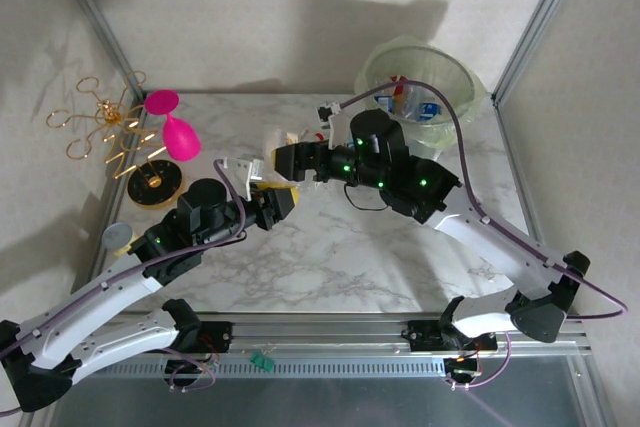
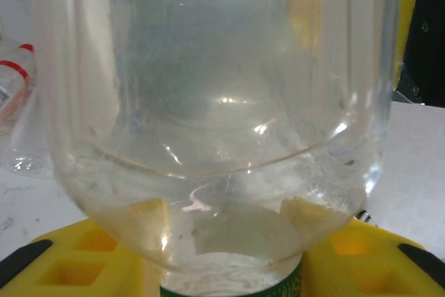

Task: Put the plastic bottles in the bin

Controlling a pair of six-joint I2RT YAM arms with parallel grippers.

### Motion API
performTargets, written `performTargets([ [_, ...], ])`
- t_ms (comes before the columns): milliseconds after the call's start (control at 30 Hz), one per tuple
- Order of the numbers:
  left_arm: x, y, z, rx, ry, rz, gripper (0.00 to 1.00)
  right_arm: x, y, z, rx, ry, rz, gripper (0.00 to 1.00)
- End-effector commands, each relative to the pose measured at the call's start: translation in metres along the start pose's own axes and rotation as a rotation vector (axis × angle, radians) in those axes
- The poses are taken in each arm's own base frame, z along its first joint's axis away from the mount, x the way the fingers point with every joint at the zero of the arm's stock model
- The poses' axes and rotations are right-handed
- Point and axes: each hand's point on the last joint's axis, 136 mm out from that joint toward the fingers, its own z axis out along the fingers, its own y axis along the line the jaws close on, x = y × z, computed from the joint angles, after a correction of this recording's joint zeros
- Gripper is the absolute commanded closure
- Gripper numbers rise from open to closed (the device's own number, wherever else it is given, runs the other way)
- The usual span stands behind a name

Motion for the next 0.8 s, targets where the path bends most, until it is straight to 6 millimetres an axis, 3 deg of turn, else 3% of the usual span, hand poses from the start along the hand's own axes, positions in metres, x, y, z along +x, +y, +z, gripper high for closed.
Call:
performTargets([
  [0, -0.020, -0.036, -0.011, 0.129, -0.039, 0.040, 0.65, 0.004, -0.008, 0.012, 0.070, 0.014, 0.014, 0.09],
  [367, -0.013, -0.033, -0.008, 0.118, -0.020, 0.050, 0.65, -0.001, -0.046, 0.017, 0.279, -0.023, -0.014, 0.10],
  [500, -0.011, -0.032, -0.005, 0.102, -0.017, 0.058, 0.65, 0.002, -0.044, 0.021, 0.263, -0.009, -0.006, 0.16],
  [633, -0.010, -0.026, -0.001, 0.060, -0.013, 0.069, 0.65, 0.004, -0.042, 0.026, 0.242, -0.004, 0.014, 0.30],
  [767, -0.008, -0.020, 0.003, 0.019, -0.007, 0.076, 0.64, 0.007, -0.037, 0.028, 0.196, -0.012, 0.055, 0.36],
])
